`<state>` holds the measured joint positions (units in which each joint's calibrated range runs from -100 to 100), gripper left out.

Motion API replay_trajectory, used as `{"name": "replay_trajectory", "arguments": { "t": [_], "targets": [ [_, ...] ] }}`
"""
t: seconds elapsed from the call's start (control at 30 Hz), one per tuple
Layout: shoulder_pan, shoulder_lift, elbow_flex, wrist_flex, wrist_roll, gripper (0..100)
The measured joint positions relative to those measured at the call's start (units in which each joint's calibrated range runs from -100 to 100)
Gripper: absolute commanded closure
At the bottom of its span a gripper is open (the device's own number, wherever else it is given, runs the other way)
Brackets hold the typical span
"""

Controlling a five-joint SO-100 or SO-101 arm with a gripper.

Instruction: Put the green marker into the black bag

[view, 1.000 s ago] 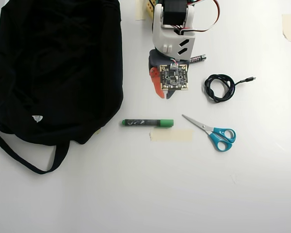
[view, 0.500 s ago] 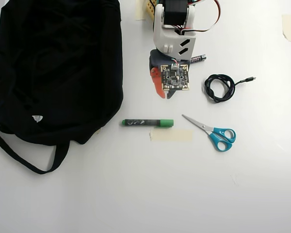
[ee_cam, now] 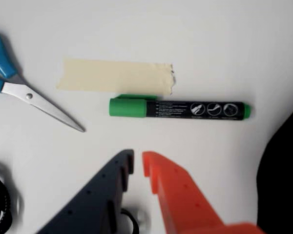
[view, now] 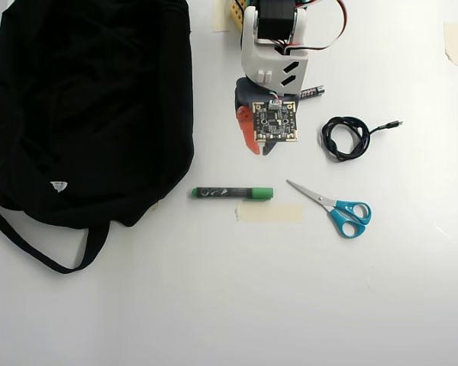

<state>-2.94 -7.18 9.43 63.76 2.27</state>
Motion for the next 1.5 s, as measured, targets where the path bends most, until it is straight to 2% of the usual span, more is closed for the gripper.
{"name": "replay_trajectory", "arguments": {
  "t": [0.43, 0.93, 1.3, 1.5],
  "targets": [
    [-2.3, 0.0, 0.0, 0.0, 0.2, 98],
    [-0.6, 0.0, 0.0, -0.3, 0.2, 98],
    [2.2, 3.6, 6.8, -17.9, 0.2, 98],
    [1.8, 10.7, 7.1, -20.4, 0.2, 98]
  ]
}}
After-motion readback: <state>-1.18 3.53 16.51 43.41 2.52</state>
